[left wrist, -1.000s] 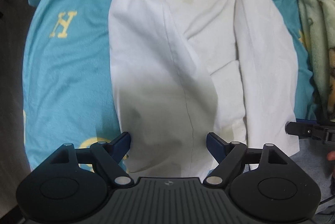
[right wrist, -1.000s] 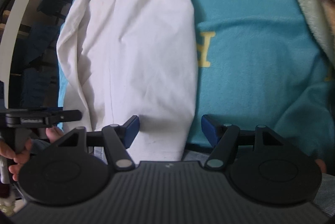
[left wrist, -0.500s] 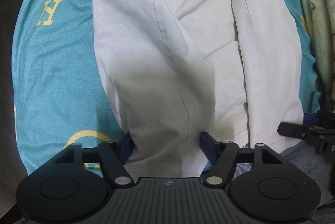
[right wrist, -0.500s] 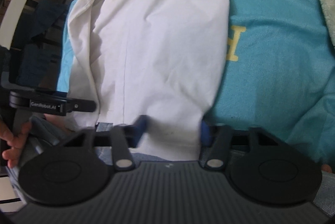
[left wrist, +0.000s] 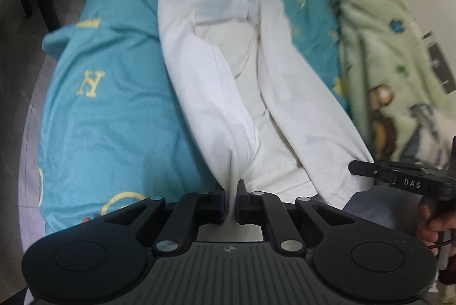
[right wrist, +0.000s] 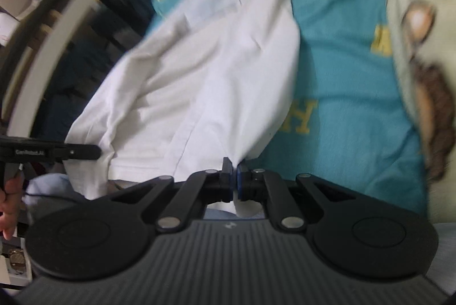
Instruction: Fold clothes
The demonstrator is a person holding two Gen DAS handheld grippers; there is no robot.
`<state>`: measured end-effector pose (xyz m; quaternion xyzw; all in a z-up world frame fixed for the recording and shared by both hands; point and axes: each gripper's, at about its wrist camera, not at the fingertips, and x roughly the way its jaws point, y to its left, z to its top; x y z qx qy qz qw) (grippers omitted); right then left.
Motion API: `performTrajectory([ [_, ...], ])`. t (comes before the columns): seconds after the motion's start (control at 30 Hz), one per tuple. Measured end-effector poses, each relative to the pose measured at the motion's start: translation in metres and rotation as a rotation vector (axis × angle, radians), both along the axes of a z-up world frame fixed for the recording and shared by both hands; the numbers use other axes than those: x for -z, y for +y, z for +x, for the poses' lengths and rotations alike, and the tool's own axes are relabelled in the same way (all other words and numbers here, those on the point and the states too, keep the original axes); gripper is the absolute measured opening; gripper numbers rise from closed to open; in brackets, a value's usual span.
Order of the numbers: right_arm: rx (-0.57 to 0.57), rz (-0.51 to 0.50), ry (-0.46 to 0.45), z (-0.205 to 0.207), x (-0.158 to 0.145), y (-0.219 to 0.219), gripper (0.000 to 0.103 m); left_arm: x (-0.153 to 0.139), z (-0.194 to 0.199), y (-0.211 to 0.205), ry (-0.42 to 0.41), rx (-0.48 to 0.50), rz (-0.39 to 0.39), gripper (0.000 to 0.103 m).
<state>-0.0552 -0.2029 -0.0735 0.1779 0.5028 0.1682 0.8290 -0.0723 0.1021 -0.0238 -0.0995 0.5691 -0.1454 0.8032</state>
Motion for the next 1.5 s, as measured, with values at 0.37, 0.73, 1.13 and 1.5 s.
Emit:
performTrajectory([
  [0.37,0.018,0.016,-0.101,-0.099,-0.054,-0.040,0.005,-0.036,-0.107,0.004,-0.054,-0.019,-0.162,0.006],
  [0.73,0.078,0.044,-0.198,-0.076,-0.071,-0.044,0.005,-0.036,-0.088,0.003,-0.209,-0.059,-0.180,0.006],
  [1.13,0.200,-0.014,-0.327,0.080,-0.042,-0.047,0.005,-0.007,0.066,0.015,-0.351,-0.234,-0.136,0.006],
  [1.5,0.241,-0.092,-0.275,0.186,0.057,-0.042,0.005,0.073,0.195,0.014,-0.340,-0.304,-0.023,0.007],
])
